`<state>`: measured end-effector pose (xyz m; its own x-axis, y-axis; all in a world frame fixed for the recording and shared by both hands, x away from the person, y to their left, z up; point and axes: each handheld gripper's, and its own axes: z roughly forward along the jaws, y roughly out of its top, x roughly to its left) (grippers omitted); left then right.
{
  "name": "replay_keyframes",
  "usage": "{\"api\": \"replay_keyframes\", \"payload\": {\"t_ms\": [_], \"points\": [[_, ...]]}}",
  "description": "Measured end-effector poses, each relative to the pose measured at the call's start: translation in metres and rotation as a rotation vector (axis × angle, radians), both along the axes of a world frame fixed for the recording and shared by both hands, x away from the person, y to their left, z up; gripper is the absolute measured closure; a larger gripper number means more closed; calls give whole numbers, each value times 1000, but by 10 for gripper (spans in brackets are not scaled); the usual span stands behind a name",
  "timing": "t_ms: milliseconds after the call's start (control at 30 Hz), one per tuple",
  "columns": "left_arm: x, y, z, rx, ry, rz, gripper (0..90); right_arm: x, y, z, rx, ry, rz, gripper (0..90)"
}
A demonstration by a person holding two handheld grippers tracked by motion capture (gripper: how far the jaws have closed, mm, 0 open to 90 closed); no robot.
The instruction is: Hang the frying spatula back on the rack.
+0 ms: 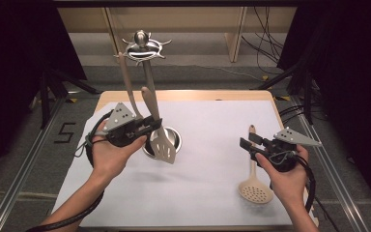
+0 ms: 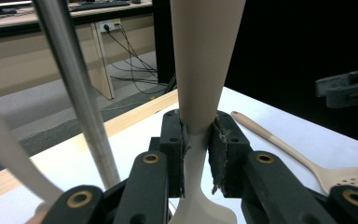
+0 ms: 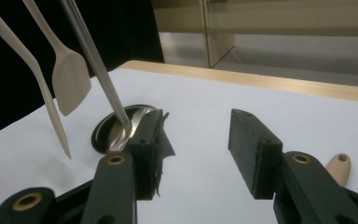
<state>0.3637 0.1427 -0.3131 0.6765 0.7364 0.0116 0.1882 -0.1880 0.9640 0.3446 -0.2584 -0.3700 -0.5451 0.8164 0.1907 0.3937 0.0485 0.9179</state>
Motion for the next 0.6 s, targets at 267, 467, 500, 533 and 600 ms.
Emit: {"api": "replay_keyframes", "payload": {"t_ms": [267, 467, 500, 533, 600], "points": [[3, 6, 5, 27, -3, 13, 755, -1, -3, 0, -1, -10, 1, 561], [4, 9, 10, 41, -3, 20, 754, -1, -1, 0, 3, -2, -1, 561], [4, 9, 10, 37, 16, 24, 755, -1, -1, 0, -1, -5, -4, 561], [5, 10, 11, 35, 21, 28, 754, 0, -2, 0, -9, -17, 2, 561], [6, 11, 11, 44, 22, 28, 754, -2, 0, 0, 8, 4, -5, 561]]}}
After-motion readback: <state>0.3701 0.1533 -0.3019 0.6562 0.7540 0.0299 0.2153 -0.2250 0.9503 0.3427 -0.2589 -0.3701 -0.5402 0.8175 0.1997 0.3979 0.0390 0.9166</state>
